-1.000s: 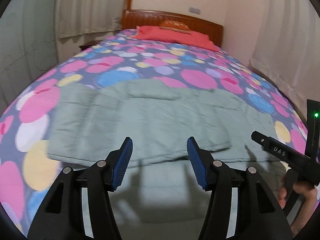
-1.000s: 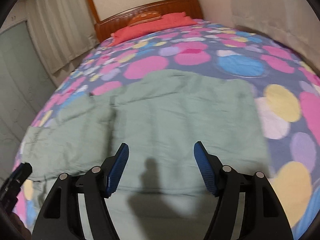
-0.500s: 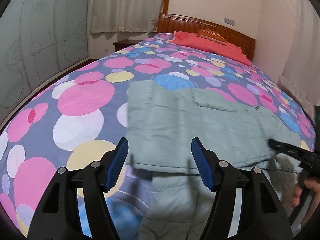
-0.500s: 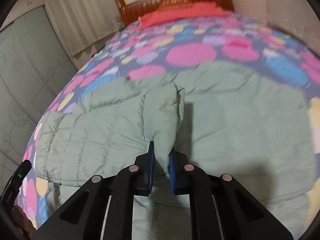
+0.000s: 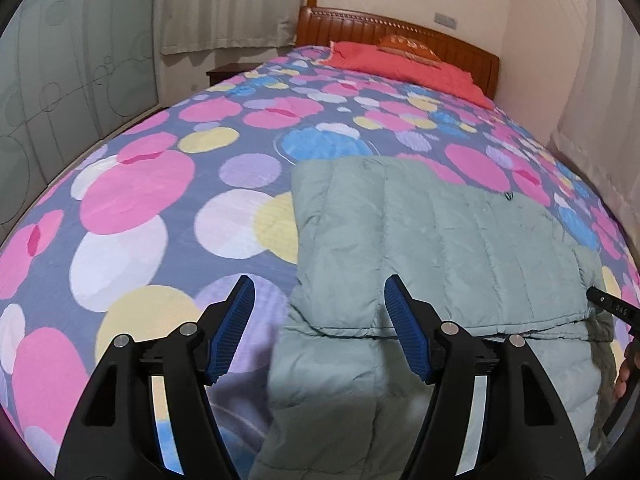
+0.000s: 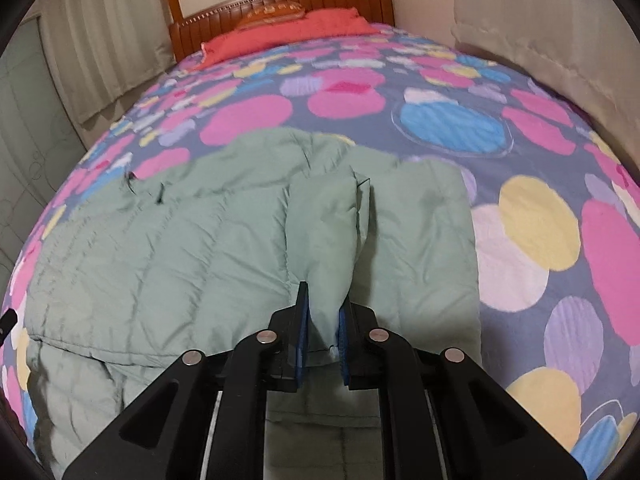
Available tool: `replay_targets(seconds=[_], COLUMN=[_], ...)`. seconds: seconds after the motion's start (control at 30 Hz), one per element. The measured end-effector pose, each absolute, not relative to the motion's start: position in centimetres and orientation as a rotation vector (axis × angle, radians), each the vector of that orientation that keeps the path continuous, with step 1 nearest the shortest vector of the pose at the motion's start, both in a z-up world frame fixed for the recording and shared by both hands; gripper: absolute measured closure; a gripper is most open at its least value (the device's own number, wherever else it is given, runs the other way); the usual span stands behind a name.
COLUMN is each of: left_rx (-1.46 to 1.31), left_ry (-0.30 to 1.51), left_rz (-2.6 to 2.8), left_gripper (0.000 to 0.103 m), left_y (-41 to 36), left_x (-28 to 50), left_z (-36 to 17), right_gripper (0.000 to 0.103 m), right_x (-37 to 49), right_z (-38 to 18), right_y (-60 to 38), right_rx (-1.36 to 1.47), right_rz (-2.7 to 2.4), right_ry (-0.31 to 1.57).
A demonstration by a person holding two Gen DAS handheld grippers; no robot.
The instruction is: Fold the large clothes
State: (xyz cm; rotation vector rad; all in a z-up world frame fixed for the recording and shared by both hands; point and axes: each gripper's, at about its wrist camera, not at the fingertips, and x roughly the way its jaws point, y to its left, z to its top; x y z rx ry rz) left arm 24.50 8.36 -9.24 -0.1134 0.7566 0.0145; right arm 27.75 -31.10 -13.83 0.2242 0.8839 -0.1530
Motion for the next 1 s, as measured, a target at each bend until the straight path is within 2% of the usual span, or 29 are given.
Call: replay_targets(seconds=[0.03,0.07,0.1,0.17,0.33,0.6,0.7,0.87,1.0], left_rx=[-0.108,-0.104,-0.102,-0.094,-0.075,-0.055,-0.064,-0.121,-0.063], left_ry=[0.763,0.768,0.772,0.772,0.768,0.905,0.917,0.833,0.897], left_rz=[0.014,0.012,0.009,0.013,0.02,0.041,0.024,0.006,0.017], left_gripper=[0.036,0.036,0.036,0.036,0.036,0.036,0.036,0.036,0.035], left_y=[8.2,8.1,8.0,7.9,7.4,6.9,7.1,7.6,7.4], left_x=[24.8,25.1,25.5,26.3,28.9,33.2,33.3,31.3,32.1], left_z=[-9.4,-9.4,-9.5,-9.4,-9.1,-12.9,-13.5,-11.2,-13.3], right_gripper=[0.084,0.076,0.063,0.046,0.046,0.046,0.046,0.046,0.045], right_x=[27.7,27.6,27.4,27.1,28.8,34.2,34.0,31.2,30.8], right_z=[-13.9,-13.8,-13.3,-11.9,-10.2,-15.8,-15.3,-13.3,-16.0], right_y=[-31.2,-31.3,-31.3,-30.7,-28.5,-27.4,-27.2,-27.8,-28.3], right_rx=[0.232,0.235,0.238,0.229,0.198,0.161,0.152,0.186,0.156], right_rz=[-0.156,-0.166,-0.185,-0.223,-0.17,-0.147,-0.147,-0.154,-0.152], right_ry=[0.897,0.897,0.88,0.817,0.775,0.927,0.927,0.88,0.928])
